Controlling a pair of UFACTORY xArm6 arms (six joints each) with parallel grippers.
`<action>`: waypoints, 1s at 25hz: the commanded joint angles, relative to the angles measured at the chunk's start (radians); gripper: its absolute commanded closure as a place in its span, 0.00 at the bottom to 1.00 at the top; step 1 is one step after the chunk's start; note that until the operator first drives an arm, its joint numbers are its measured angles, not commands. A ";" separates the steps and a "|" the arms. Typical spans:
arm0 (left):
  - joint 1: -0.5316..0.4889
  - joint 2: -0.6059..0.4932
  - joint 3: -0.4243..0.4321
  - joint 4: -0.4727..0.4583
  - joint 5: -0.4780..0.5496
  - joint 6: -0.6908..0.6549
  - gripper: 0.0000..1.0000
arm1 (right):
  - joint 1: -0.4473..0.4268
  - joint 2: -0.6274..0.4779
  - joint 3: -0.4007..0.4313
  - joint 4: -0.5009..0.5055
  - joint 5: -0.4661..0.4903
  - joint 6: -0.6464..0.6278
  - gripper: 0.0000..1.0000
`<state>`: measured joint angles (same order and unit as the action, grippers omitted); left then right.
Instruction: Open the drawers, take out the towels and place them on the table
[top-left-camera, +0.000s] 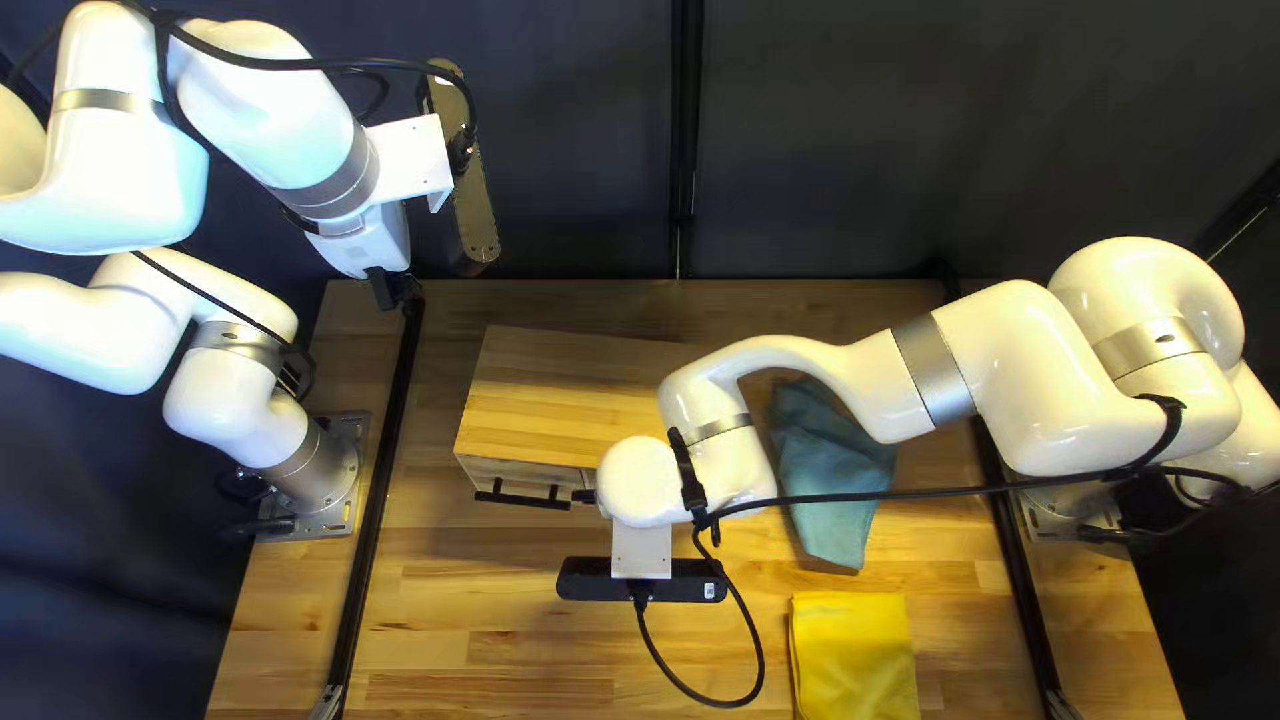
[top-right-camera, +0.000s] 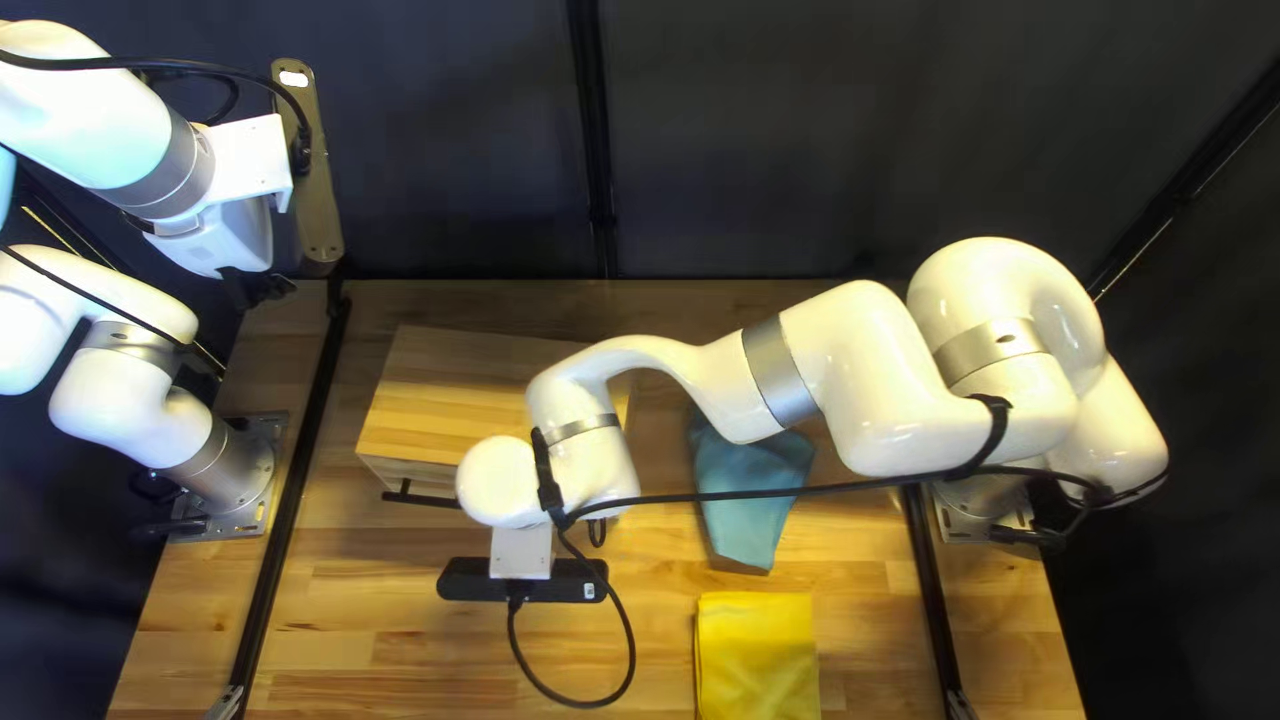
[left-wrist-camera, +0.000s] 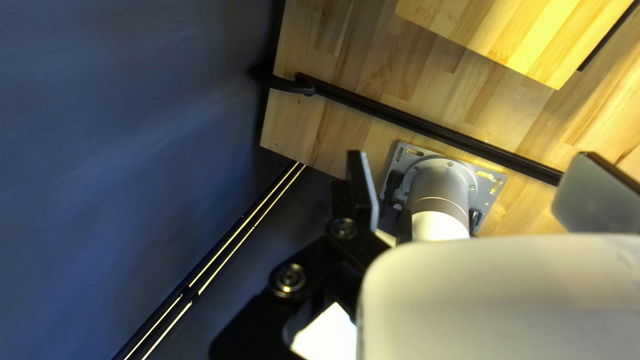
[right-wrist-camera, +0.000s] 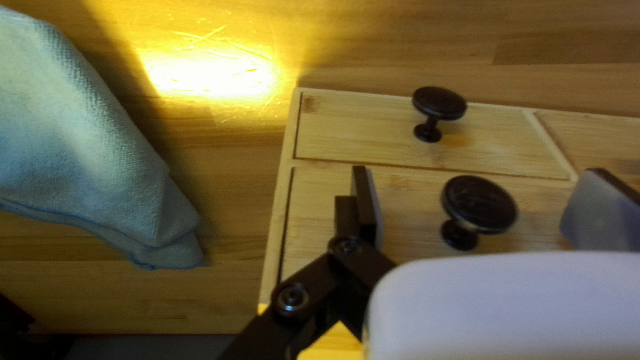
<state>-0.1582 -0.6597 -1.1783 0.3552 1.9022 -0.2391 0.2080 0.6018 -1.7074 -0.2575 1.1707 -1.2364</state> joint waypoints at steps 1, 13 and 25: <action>0.000 0.000 0.000 0.000 0.000 0.000 0.00 | 0.021 0.035 -0.067 0.014 0.040 0.006 0.00; 0.000 0.000 0.000 0.000 0.000 0.000 0.00 | 0.120 0.009 -0.145 0.078 0.114 0.118 0.00; 0.000 0.000 0.000 0.000 0.000 0.000 0.00 | 0.234 -0.236 0.057 0.073 0.127 0.338 0.00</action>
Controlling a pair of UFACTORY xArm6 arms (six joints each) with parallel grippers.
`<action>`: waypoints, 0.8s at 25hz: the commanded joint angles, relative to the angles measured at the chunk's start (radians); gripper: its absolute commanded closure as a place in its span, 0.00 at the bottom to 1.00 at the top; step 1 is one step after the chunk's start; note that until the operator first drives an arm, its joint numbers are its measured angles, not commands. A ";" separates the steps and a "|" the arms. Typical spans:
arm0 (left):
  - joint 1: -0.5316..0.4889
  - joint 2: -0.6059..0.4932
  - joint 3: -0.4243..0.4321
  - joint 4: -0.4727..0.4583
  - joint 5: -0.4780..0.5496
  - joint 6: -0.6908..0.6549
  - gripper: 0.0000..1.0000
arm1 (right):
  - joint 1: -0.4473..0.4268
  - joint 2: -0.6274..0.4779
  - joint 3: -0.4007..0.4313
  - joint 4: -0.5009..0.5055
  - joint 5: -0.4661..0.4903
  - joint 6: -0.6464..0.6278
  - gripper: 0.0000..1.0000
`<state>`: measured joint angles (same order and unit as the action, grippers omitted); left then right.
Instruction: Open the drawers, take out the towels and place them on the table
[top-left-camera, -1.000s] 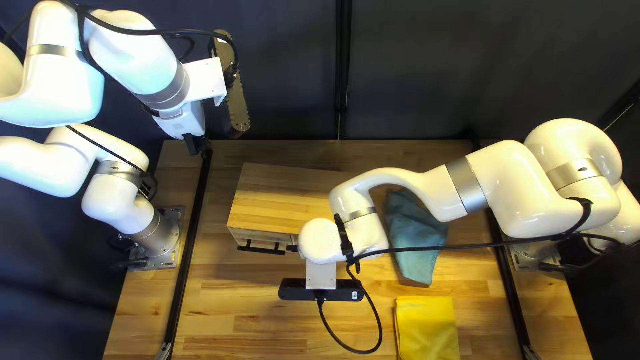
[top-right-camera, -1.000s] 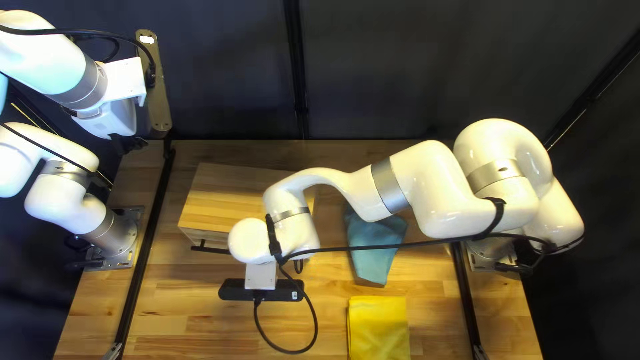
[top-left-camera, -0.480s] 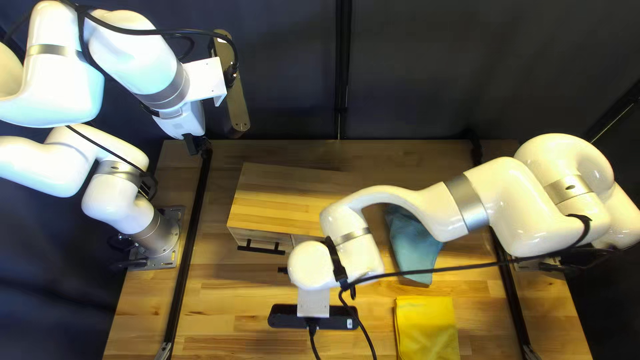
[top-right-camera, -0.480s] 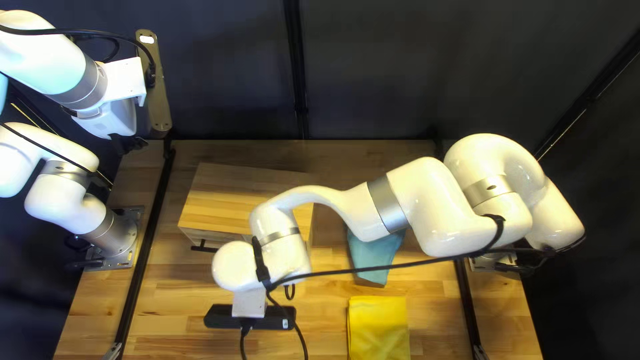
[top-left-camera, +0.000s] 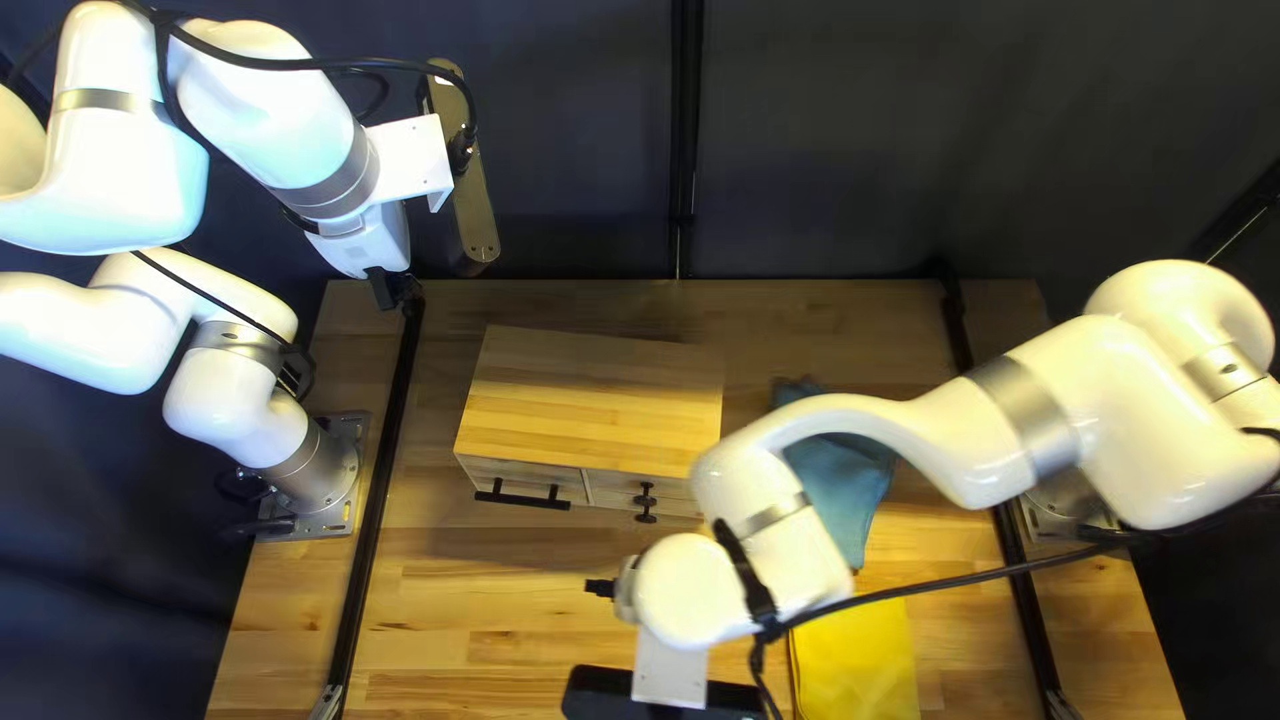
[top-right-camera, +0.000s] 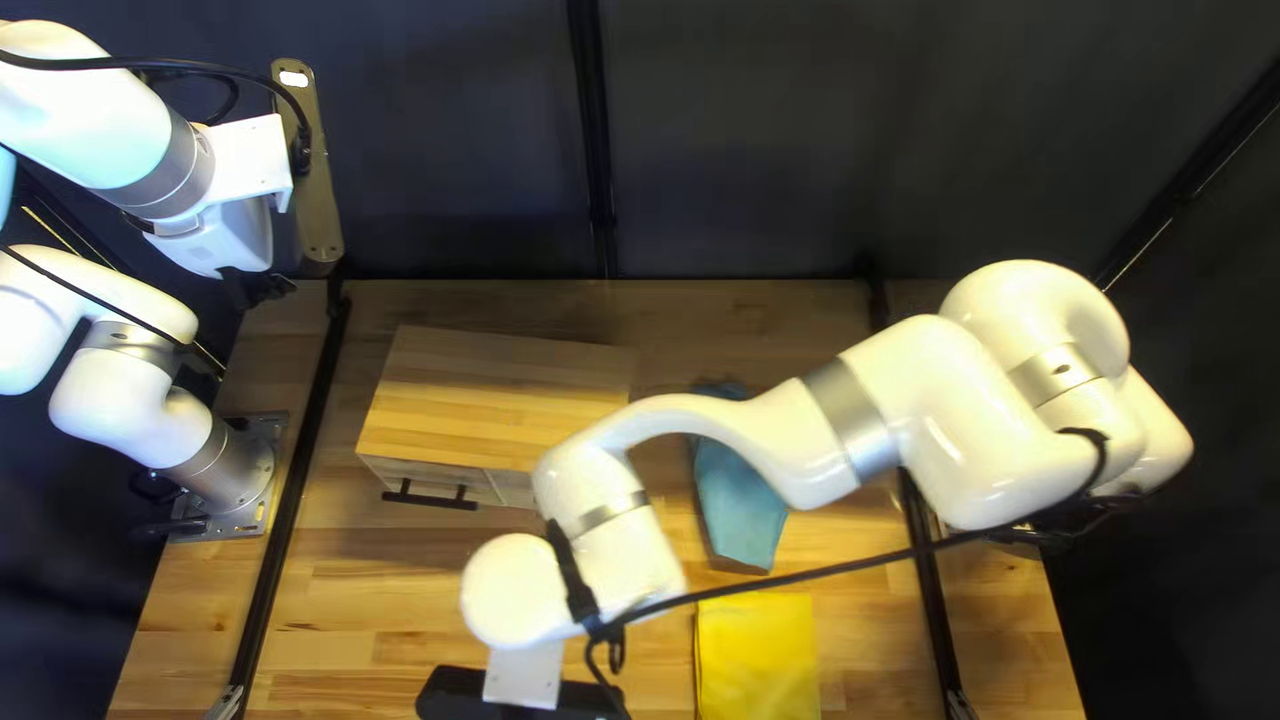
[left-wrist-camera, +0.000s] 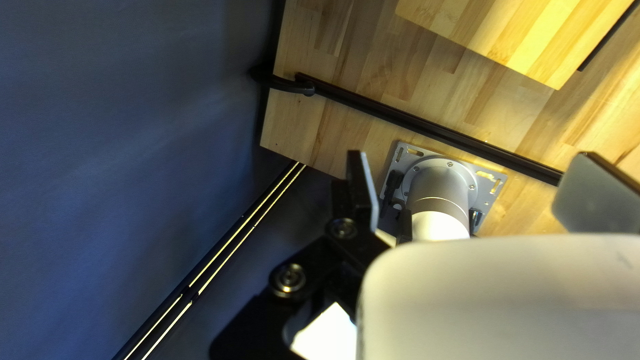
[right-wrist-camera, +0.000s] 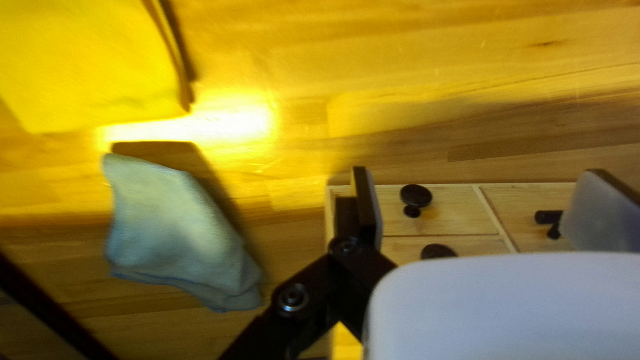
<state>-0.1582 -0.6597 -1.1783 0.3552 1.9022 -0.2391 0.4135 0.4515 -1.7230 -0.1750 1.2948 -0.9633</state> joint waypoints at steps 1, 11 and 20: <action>0.000 0.000 0.000 0.000 0.000 0.000 0.00 | 0.032 -0.100 0.082 -0.012 0.007 0.075 0.00; 0.000 0.000 0.000 0.000 0.000 0.000 0.00 | 0.099 -0.468 0.298 0.005 0.157 0.270 0.00; 0.000 0.000 0.000 0.000 0.000 0.000 0.00 | 0.095 -0.865 0.479 0.016 0.356 0.463 0.00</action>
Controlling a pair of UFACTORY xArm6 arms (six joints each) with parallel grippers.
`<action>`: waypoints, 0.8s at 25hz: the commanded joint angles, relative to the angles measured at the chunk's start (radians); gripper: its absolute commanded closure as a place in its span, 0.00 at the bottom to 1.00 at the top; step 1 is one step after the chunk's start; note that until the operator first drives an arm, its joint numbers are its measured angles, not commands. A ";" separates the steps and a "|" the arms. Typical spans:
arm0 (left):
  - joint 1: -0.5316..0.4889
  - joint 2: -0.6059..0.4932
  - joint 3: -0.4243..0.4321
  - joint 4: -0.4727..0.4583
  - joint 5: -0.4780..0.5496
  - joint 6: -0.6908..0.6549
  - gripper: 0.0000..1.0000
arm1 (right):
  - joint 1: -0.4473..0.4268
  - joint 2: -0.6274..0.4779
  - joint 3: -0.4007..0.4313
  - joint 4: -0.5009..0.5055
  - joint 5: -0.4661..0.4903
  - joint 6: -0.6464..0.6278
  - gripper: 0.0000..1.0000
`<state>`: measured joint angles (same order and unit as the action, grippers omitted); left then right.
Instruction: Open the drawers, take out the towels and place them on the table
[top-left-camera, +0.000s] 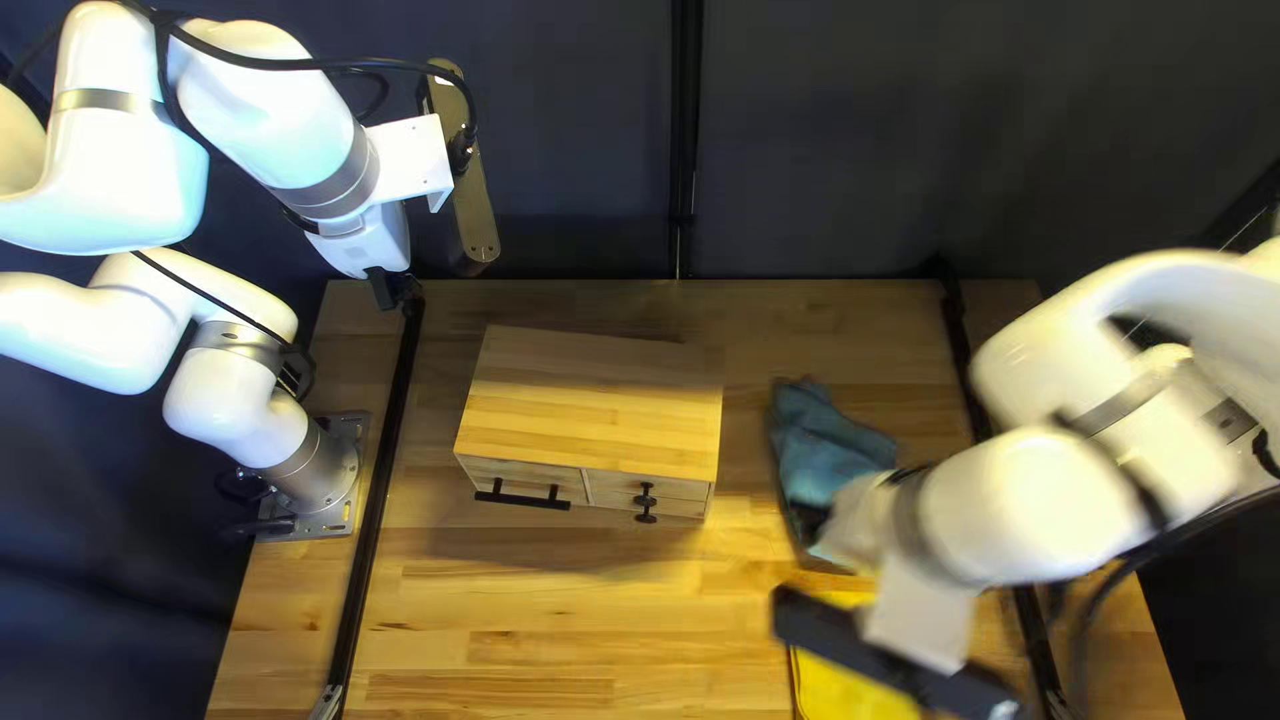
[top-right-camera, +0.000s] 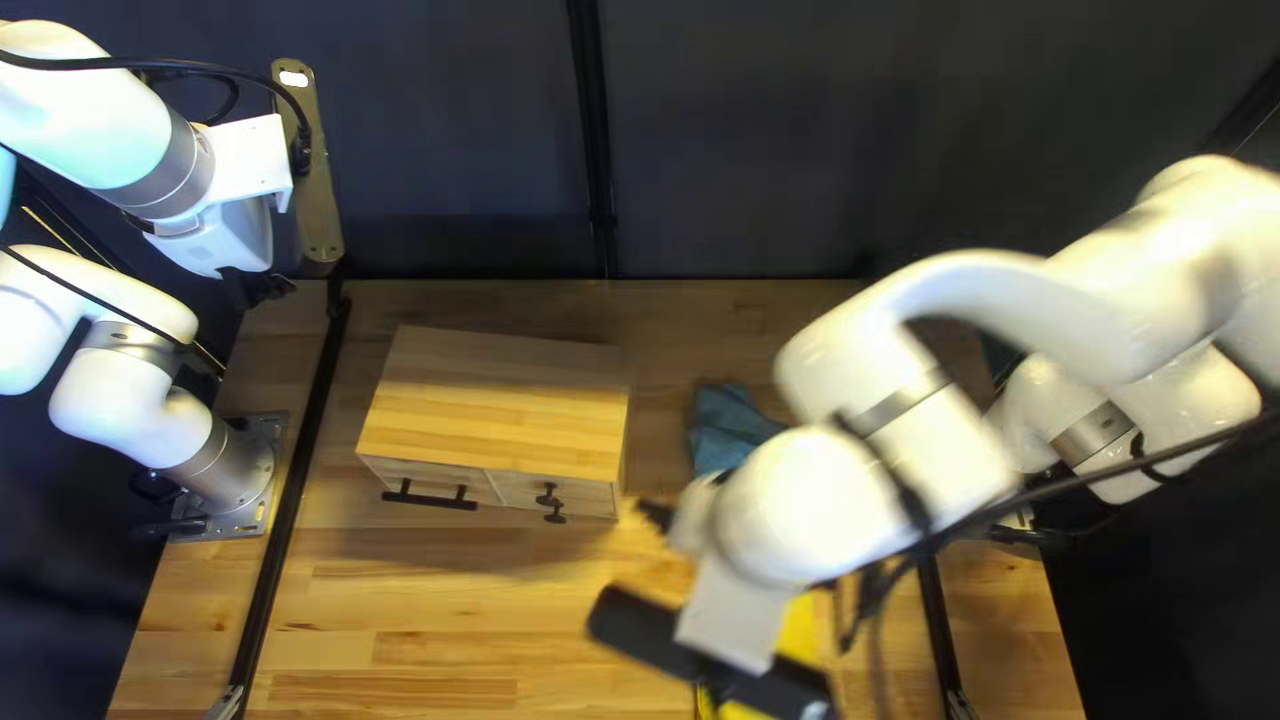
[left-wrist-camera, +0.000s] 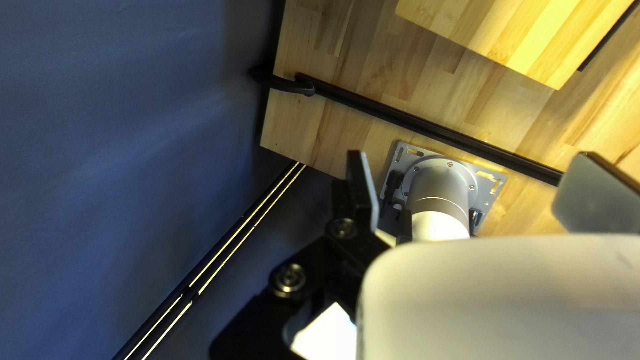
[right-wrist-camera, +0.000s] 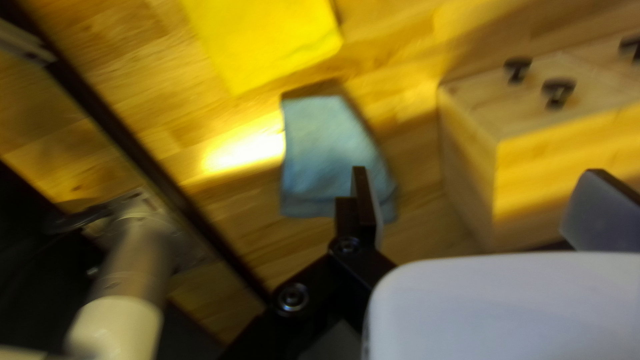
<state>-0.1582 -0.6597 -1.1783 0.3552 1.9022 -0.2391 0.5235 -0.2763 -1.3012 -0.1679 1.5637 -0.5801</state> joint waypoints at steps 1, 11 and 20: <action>0.000 0.000 0.000 0.000 0.000 0.000 0.00 | -0.020 -0.158 0.062 0.009 0.100 0.090 0.00; 0.000 0.000 0.000 0.000 0.000 0.000 0.00 | -0.233 -0.407 0.051 -0.016 0.291 0.150 0.00; 0.000 0.000 0.000 0.000 0.000 0.000 0.00 | -0.574 -0.493 0.141 -0.007 0.214 0.098 0.00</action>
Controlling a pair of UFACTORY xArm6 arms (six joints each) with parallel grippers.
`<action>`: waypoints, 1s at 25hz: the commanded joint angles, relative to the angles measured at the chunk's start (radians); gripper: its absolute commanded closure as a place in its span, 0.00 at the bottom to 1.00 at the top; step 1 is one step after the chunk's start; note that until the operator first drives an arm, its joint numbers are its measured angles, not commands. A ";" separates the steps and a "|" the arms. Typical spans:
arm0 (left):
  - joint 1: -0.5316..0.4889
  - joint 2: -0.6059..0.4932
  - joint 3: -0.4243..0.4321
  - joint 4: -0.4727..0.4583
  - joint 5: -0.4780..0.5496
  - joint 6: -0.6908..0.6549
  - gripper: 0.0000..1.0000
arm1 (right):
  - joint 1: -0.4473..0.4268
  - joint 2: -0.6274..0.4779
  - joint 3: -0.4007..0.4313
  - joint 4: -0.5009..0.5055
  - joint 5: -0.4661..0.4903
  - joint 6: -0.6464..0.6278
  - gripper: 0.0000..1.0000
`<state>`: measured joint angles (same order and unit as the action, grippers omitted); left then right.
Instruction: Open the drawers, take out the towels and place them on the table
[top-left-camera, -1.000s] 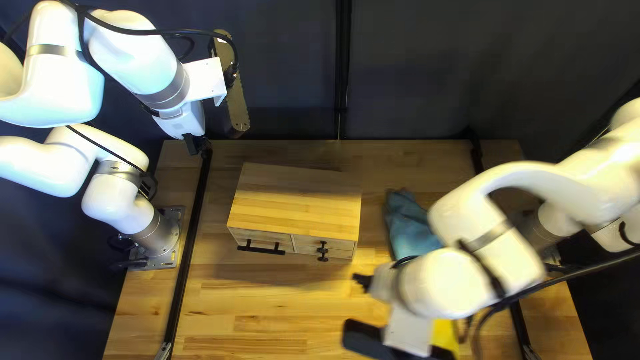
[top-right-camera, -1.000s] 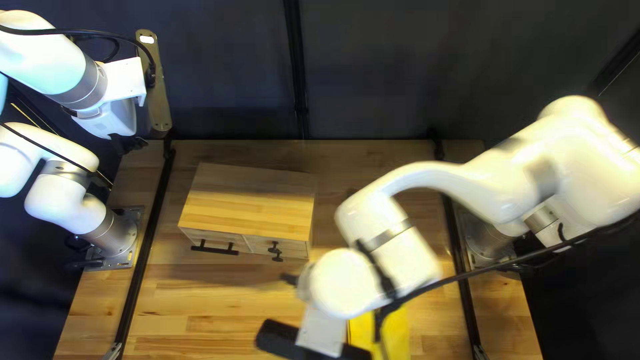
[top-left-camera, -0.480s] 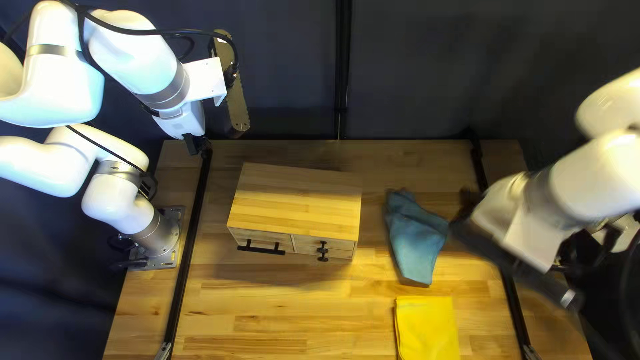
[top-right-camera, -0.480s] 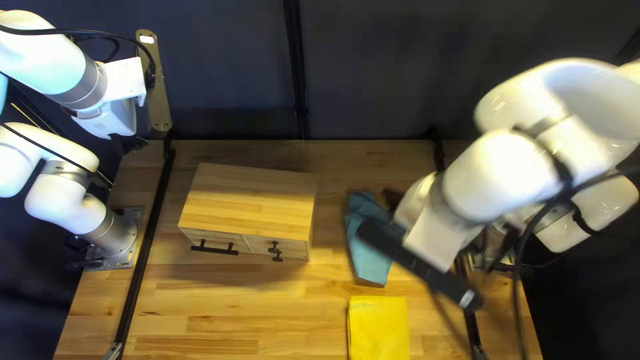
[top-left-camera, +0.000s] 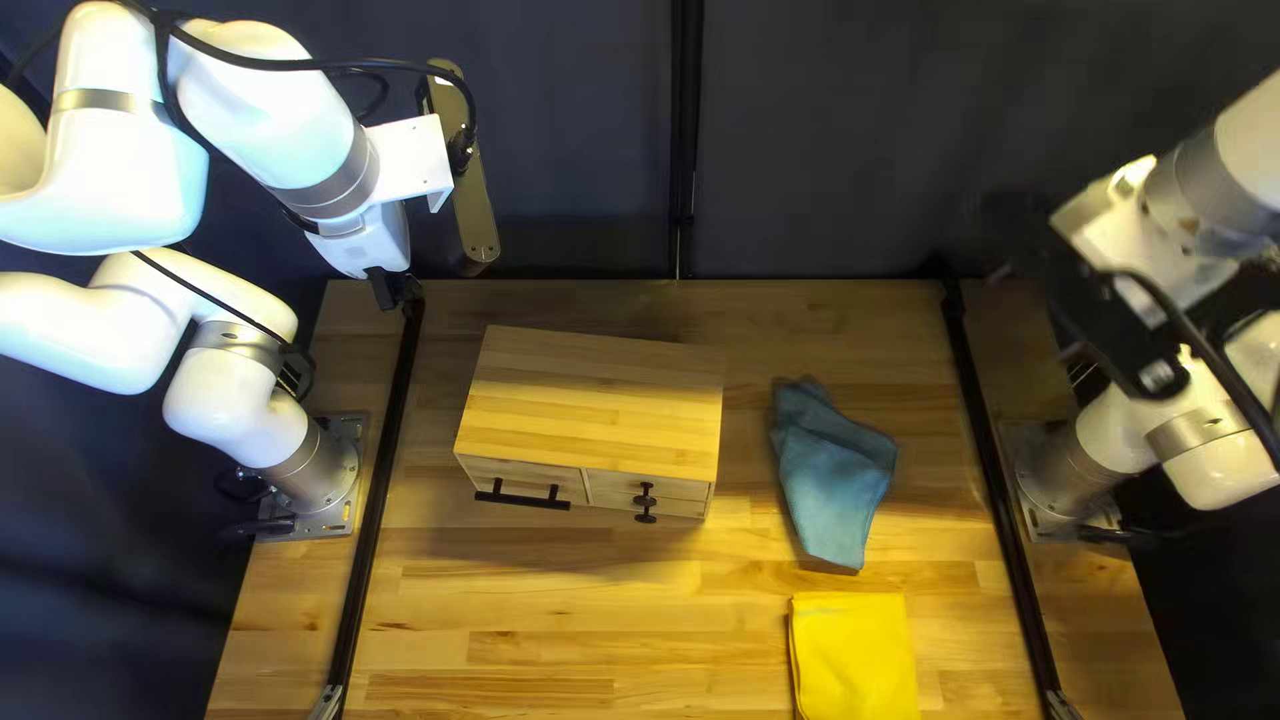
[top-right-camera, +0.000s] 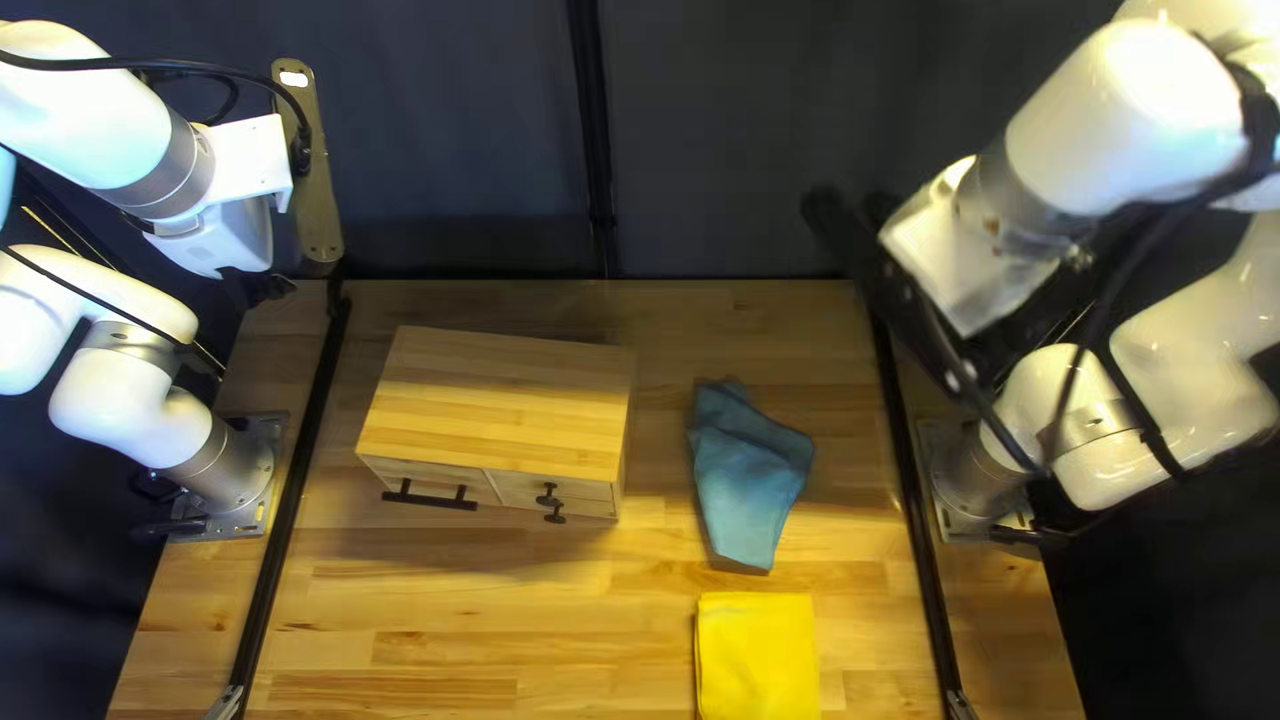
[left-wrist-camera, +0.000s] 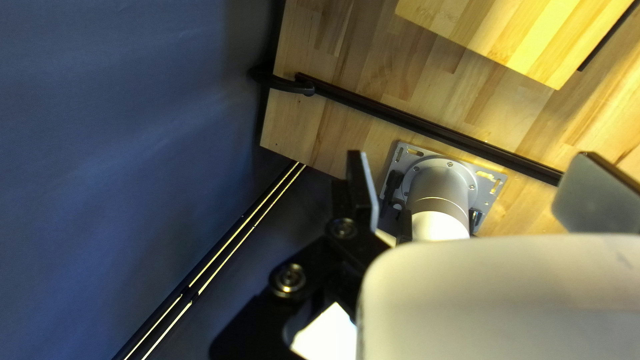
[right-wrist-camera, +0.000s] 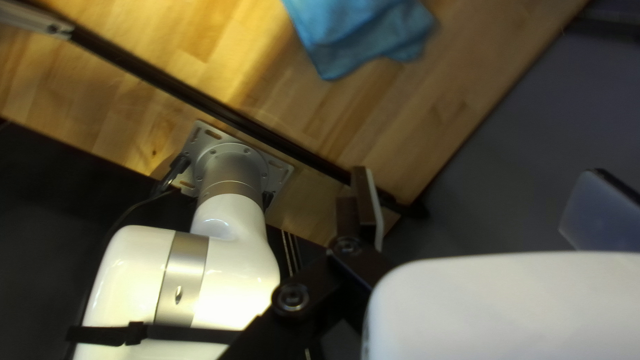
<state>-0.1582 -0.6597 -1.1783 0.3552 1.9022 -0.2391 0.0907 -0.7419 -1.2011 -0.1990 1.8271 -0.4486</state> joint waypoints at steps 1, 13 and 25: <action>0.000 0.000 0.000 0.000 0.000 0.000 0.00 | -0.174 -0.029 0.049 0.035 -0.061 -0.038 0.00; 0.000 0.000 0.000 0.000 0.000 0.000 0.00 | -0.333 0.075 0.050 0.157 -0.116 0.092 0.00; 0.000 0.000 0.000 0.000 0.000 0.000 0.00 | -0.333 0.075 0.050 0.157 -0.116 0.092 0.00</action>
<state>-0.1582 -0.6597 -1.1783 0.3552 1.9022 -0.2391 -0.2426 -0.6668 -1.1513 -0.0421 1.7115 -0.3570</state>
